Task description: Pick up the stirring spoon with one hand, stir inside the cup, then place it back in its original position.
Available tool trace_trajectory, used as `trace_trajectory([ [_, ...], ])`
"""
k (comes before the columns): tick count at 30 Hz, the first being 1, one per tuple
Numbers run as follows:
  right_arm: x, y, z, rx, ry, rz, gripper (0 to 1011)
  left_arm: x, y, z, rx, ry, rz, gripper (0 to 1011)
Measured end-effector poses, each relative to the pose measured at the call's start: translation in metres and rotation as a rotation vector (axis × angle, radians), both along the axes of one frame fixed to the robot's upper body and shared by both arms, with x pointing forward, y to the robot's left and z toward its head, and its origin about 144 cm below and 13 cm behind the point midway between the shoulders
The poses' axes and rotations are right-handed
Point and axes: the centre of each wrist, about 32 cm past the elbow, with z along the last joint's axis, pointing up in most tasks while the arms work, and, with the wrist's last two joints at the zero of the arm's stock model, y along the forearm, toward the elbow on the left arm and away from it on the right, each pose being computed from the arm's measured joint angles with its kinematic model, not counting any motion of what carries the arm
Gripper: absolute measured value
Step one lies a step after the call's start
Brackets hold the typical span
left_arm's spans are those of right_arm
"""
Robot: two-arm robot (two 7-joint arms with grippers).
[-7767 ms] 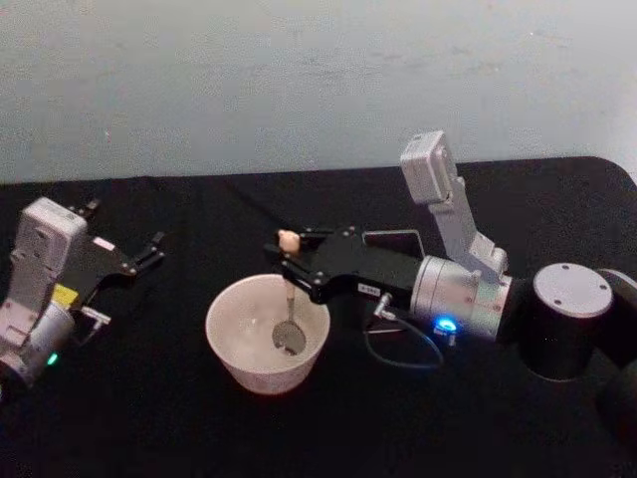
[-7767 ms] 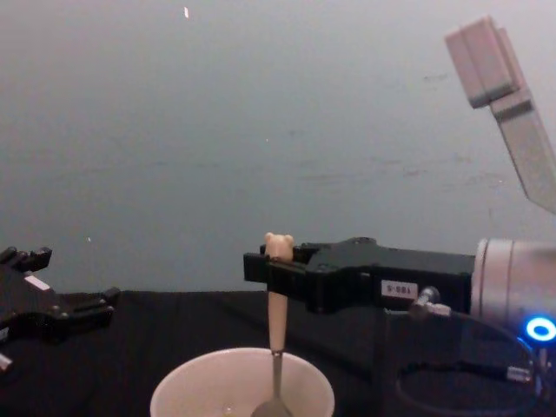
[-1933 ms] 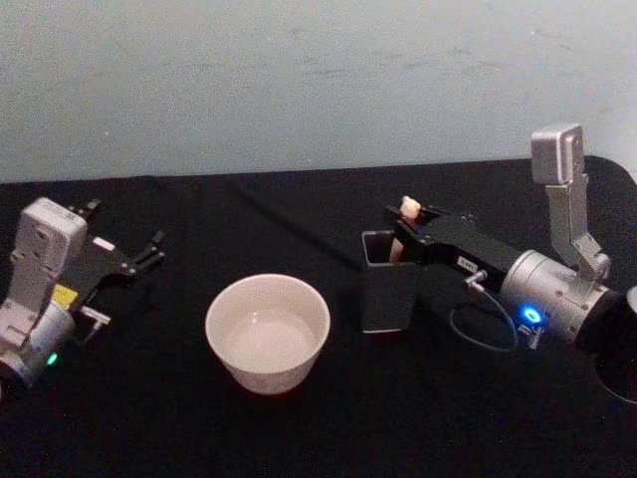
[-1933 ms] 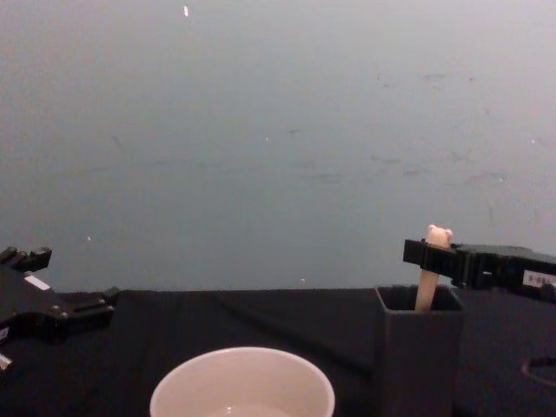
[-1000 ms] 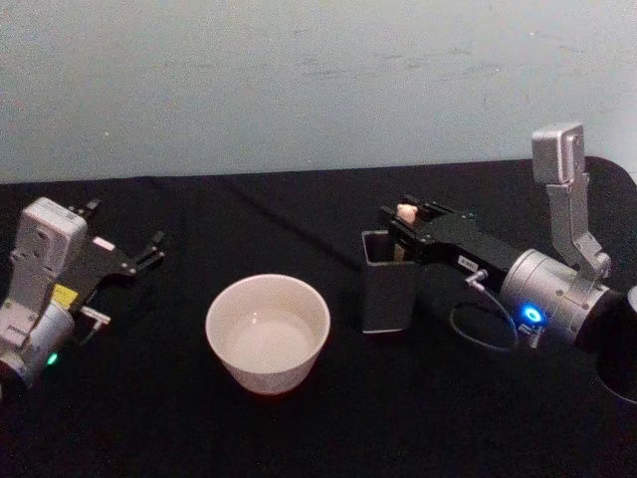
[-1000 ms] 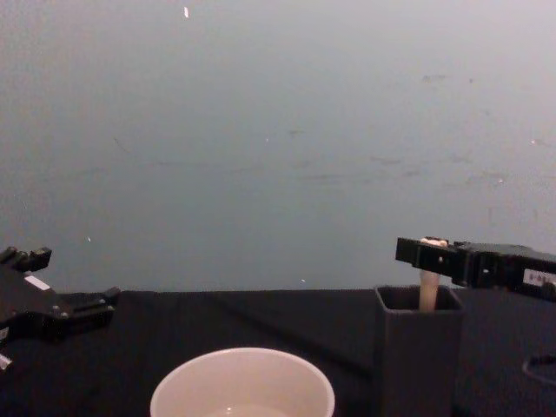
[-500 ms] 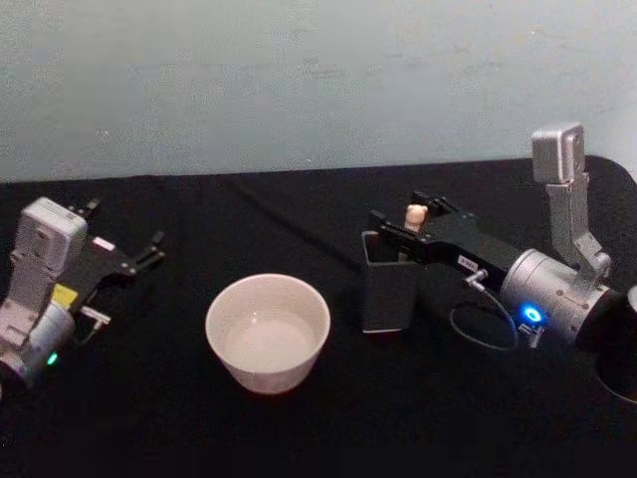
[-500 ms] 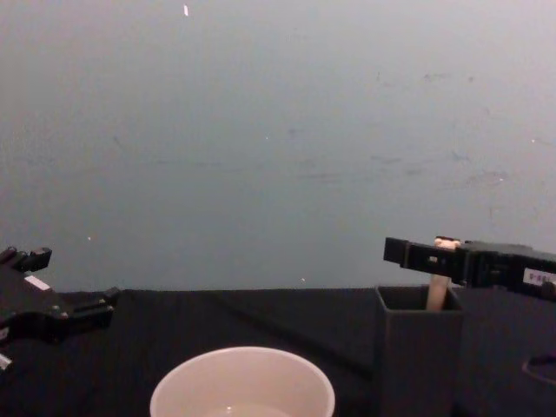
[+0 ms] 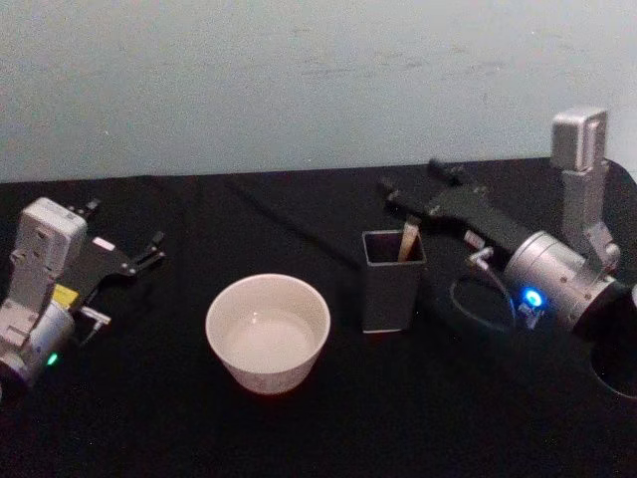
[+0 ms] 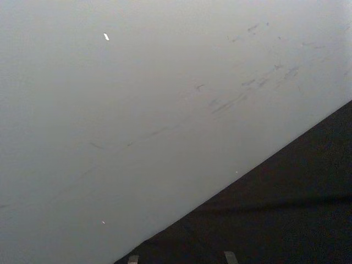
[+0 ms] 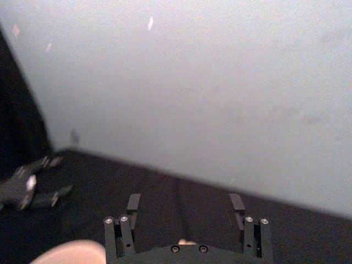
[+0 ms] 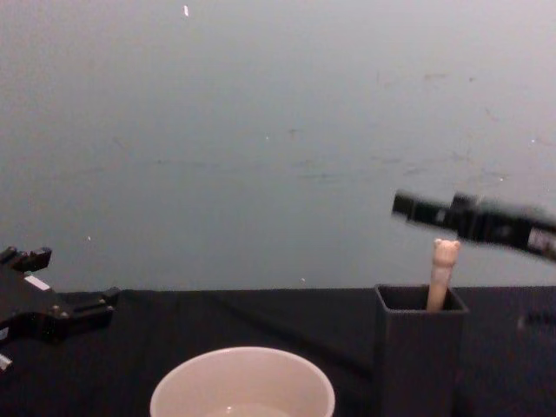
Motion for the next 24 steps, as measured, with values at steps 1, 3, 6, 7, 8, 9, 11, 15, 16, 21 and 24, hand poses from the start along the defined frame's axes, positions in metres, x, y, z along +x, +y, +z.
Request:
trace_trajectory([
  [1, 0.000, 0.001, 0.001, 0.010, -0.017, -0.019, 1002, 0.000, 0.000, 0.000, 0.000, 0.000, 0.000, 1001],
  [3, 0.001, 0.003, 0.005, 0.041, -0.075, -0.085, 1002, 0.000, 0.000, 0.000, 0.000, 0.000, 0.000, 1001],
  [6, 0.003, 0.008, 0.008, 0.057, -0.148, -0.199, 1002, 0.000, 0.000, 0.000, 0.000, 0.000, 0.000, 1001],
  [7, 0.004, 0.008, 0.008, 0.053, -0.162, -0.230, 1002, 0.000, 0.000, 0.000, 0.000, 0.000, 0.000, 1001],
  [8, 0.005, 0.009, 0.008, 0.050, -0.172, -0.256, 1002, 0.000, 0.000, 0.000, 0.000, 0.000, 0.000, 1001],
  [9, 0.007, 0.009, 0.007, 0.037, -0.183, -0.305, 1002, 0.000, 0.000, 0.000, 0.000, 0.000, 0.000, 1001],
  [11, 0.008, 0.009, 0.004, 0.019, -0.182, -0.345, 1002, 0.000, 0.000, 0.000, 0.000, 0.000, 0.000, 1001],
  [15, 0.011, 0.005, -0.010, -0.043, -0.153, -0.406, 1002, 0.000, 0.000, 0.000, 0.000, 0.000, 0.000, 1001],
  [16, 0.011, 0.005, -0.013, -0.055, -0.144, -0.412, 1000, 0.000, 0.000, 0.000, 0.000, 0.000, 0.000, 1001],
  [21, 0.008, 0.003, -0.037, -0.120, -0.076, -0.429, 1000, 0.000, 0.000, 0.000, 0.000, 0.000, 0.000, 1001],
  [24, 0.006, 0.003, -0.048, -0.139, -0.042, -0.434, 1002, 0.000, 0.000, 0.000, 0.000, 0.000, 0.000, 1001],
])
